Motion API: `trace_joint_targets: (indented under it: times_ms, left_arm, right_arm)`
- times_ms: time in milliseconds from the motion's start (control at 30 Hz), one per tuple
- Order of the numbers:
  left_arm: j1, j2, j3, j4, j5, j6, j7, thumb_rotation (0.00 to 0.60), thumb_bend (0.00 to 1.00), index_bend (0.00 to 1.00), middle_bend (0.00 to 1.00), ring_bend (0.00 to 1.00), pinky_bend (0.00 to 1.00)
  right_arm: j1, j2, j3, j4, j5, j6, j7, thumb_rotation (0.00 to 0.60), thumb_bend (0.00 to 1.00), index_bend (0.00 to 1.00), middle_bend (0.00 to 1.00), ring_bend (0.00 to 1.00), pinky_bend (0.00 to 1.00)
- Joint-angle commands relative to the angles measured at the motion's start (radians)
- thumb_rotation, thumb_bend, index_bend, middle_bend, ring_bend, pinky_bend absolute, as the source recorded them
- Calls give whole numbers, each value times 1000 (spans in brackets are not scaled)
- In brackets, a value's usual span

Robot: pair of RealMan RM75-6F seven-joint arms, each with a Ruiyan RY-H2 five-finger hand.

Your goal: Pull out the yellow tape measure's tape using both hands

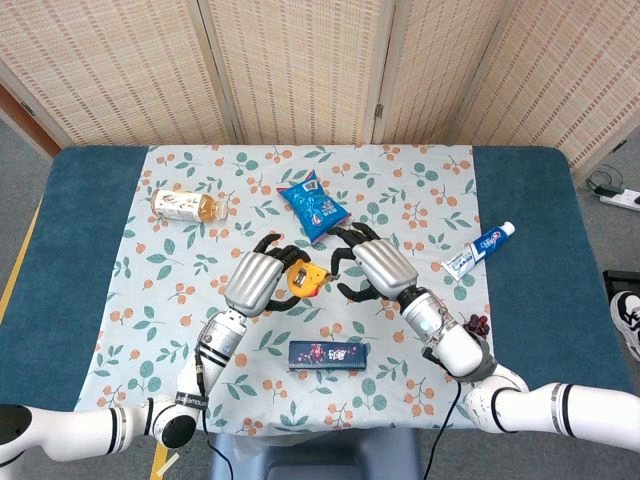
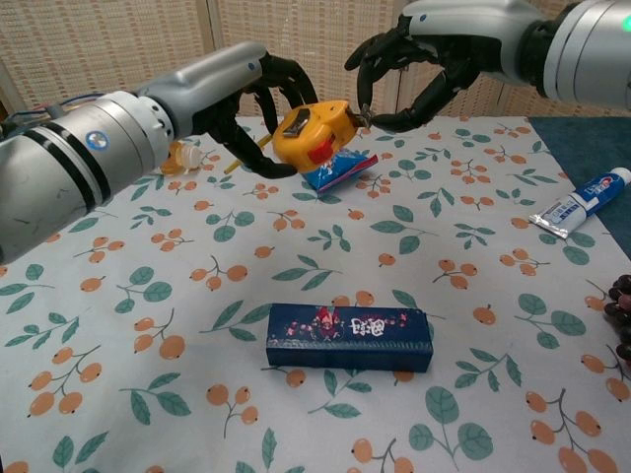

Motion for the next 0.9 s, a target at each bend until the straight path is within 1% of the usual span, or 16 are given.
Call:
trace_joint_targets:
  times_ms: [33,367,633,700,767,900]
  left_arm:
    - [-1,-1,0,2,-1,0,0,600,542,584,542,450,167]
    - [-8,-5,0,3,-3,0,3,600,542,584,542,450,167]
    - [-12,-8,-1,14,-12,-3,6,600,543,583,542,450,168]
    - [-12,-8,-2,20,-16,-5,4,600,542,584,542,450,168]
    - [-12,-9,-2,30,-19,-6,0,600,542,583,542,450,168]
    - [-7,-8,5,58,-15,-6,-13,600,542,584,542,450,167]
  right_arm:
    - [0,-4,-1,8,-1,2,4,600,407,587,149,159,0]
    - [0,-26,0,36,-18,16,16,600,406,628,185,188,0]
    - [-2,-30,1,41,-21,23,20,600,407,656,210,188,0]
    - [-3,-29,2,41,-19,25,20,600,406,670,222,182,0]
    - [-6,-26,1,39,-17,27,19,600,406,693,236,155,0]
    - [-15,-11,-1,28,-19,31,23,600,407,712,253,151,0]
